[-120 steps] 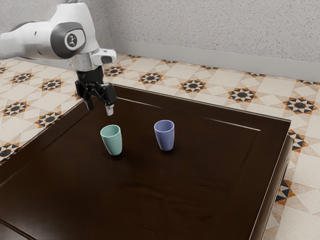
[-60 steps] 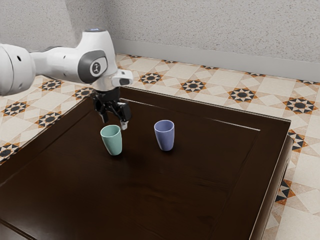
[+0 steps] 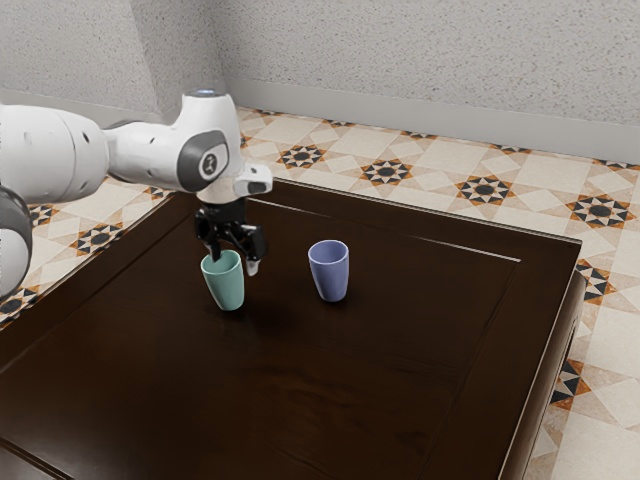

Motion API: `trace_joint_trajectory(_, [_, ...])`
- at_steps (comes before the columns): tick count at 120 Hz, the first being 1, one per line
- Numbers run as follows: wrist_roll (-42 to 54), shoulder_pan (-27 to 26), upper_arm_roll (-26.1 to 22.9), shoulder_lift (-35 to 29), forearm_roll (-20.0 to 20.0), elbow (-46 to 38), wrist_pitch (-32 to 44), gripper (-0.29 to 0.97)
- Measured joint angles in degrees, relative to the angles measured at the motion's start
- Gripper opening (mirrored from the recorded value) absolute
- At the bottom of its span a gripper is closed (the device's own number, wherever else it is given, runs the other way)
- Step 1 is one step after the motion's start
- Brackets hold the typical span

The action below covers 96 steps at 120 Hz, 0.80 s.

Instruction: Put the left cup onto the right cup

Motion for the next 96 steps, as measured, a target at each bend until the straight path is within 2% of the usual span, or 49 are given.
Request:
trace_joint_trajectory(54, [0.5, 0.1, 1.5, 5.3, 0.4, 4.6, 0.9, 0.67])
trace_joint_trajectory(76, [0.6, 0.1, 1.5, 6.0, 0.4, 4.7, 1.6, 0.40])
trace_joint_trajectory(96, [0.7, 0.1, 1.5, 7.0, 0.2, 4.7, 2.7, 0.32])
